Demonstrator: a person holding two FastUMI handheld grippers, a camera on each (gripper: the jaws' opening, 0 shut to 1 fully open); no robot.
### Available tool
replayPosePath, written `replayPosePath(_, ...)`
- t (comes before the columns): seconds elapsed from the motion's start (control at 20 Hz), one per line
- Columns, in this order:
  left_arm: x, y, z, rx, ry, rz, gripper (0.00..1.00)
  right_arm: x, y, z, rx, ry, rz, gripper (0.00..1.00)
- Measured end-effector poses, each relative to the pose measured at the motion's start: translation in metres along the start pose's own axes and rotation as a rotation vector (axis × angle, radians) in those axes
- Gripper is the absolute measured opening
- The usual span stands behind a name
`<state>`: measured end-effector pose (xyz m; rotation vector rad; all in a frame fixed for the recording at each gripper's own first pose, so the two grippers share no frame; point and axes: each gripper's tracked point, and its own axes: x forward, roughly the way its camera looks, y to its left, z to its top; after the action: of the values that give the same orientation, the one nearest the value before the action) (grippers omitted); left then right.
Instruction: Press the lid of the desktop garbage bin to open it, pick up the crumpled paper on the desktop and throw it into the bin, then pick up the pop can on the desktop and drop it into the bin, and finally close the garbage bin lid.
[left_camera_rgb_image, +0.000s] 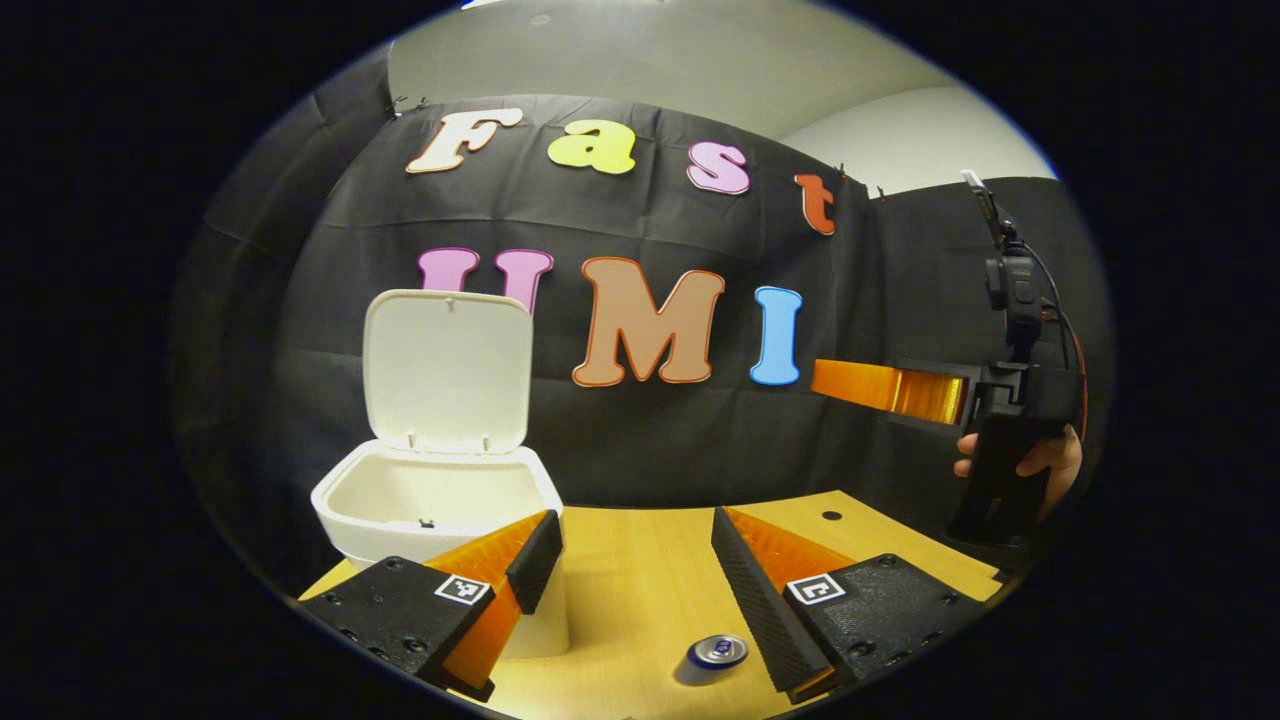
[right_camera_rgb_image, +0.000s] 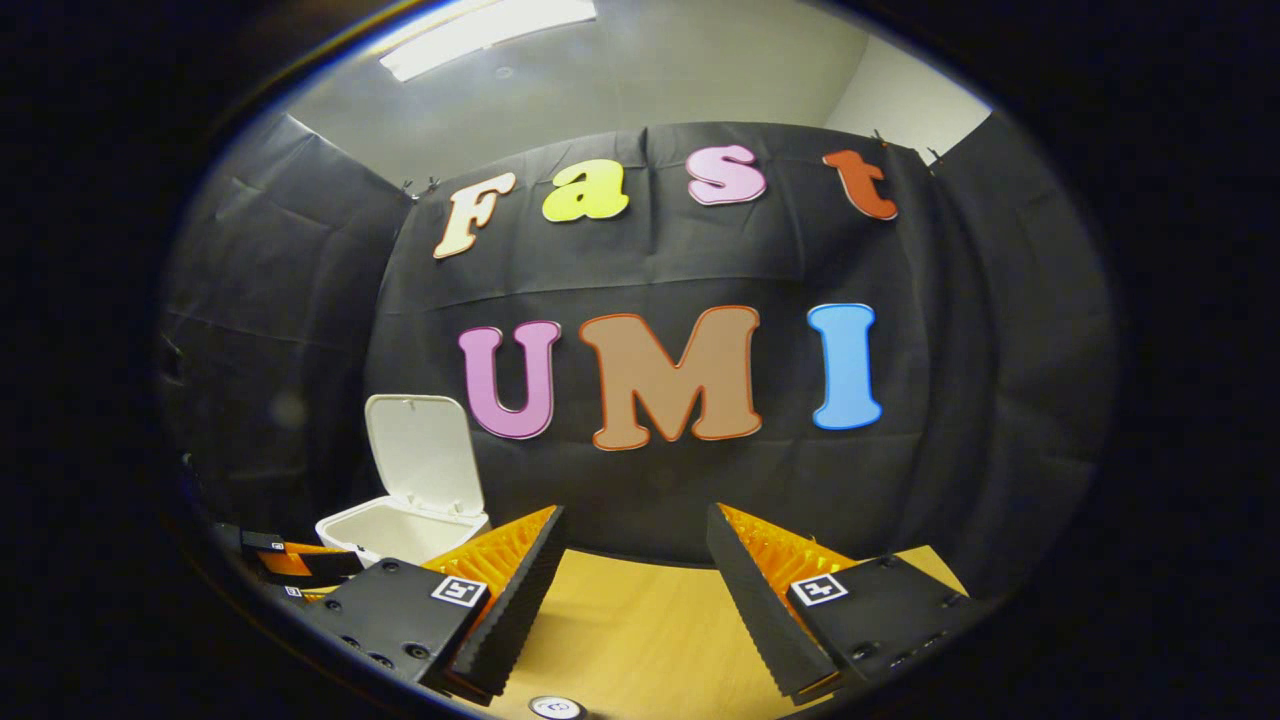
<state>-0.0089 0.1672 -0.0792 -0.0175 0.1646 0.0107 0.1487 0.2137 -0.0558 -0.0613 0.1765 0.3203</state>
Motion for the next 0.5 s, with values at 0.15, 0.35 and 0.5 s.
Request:
replayPosePath(0.15,0.012,-0.022,-0.013,0.007,0.025,-0.039,0.92,-0.021,-0.039,0.001,0.015,-0.009,-0.084,0.95)
replayPosePath(0.35,0.026,-0.051,-0.044,0.012,0.091,-0.092,0.92,-0.048,-0.083,-0.007,0.032,0.004,-0.175,0.94)
replayPosePath(0.5,0.033,-0.07,-0.071,0.007,0.153,-0.125,0.92,-0.067,-0.108,-0.021,0.053,0.032,-0.228,0.94)
